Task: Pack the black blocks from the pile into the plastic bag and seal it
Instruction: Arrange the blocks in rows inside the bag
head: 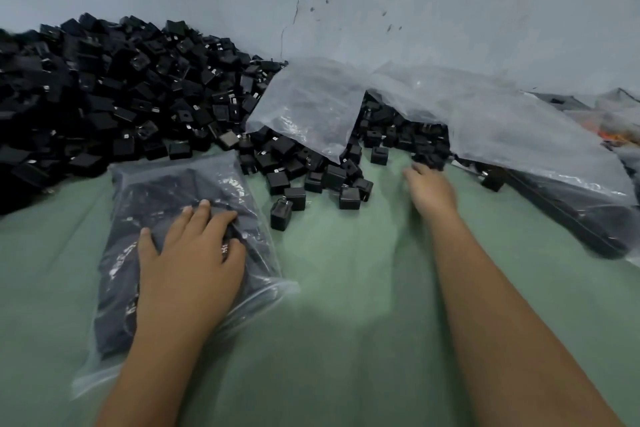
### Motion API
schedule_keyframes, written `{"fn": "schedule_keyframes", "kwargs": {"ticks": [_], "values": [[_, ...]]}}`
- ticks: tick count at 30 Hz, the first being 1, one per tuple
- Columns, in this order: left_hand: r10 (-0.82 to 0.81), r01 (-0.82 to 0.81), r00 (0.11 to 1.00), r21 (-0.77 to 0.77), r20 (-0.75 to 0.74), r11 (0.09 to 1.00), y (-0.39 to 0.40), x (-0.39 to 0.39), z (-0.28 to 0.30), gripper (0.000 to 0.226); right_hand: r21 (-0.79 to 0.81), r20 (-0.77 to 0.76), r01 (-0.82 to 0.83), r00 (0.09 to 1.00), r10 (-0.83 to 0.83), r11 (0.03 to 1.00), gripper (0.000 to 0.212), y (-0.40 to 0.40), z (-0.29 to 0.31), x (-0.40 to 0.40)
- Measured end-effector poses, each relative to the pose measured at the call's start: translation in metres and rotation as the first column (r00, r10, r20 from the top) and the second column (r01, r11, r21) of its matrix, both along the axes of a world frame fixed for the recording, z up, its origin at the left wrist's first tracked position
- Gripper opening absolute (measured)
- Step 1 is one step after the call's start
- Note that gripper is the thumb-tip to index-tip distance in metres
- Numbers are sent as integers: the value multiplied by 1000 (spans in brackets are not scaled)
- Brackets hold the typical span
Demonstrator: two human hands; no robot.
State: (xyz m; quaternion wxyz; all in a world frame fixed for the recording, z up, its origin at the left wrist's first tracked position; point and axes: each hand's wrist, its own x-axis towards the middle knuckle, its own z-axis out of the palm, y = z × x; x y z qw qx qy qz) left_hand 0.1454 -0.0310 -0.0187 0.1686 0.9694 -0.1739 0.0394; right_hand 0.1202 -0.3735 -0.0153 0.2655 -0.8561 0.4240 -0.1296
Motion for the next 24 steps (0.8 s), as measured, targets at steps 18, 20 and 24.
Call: {"fn": "schedule_keyframes", "kwargs": {"ticks": [18, 20, 24], "values": [[9, 216, 940, -617, 341, 757, 15, -14, -3, 21, 234, 515, -257, 851, 104, 938, 45, 179, -19, -15], [-13, 251, 938, -655, 346, 713, 25, -22, -3, 22, 214, 518, -272, 846, 127, 938, 43, 185, -20, -25], [-37, 276, 930, -630, 365, 726, 54, -38, -5, 22, 187, 580, -223, 811, 75, 957, 41, 193, -24, -42]]}}
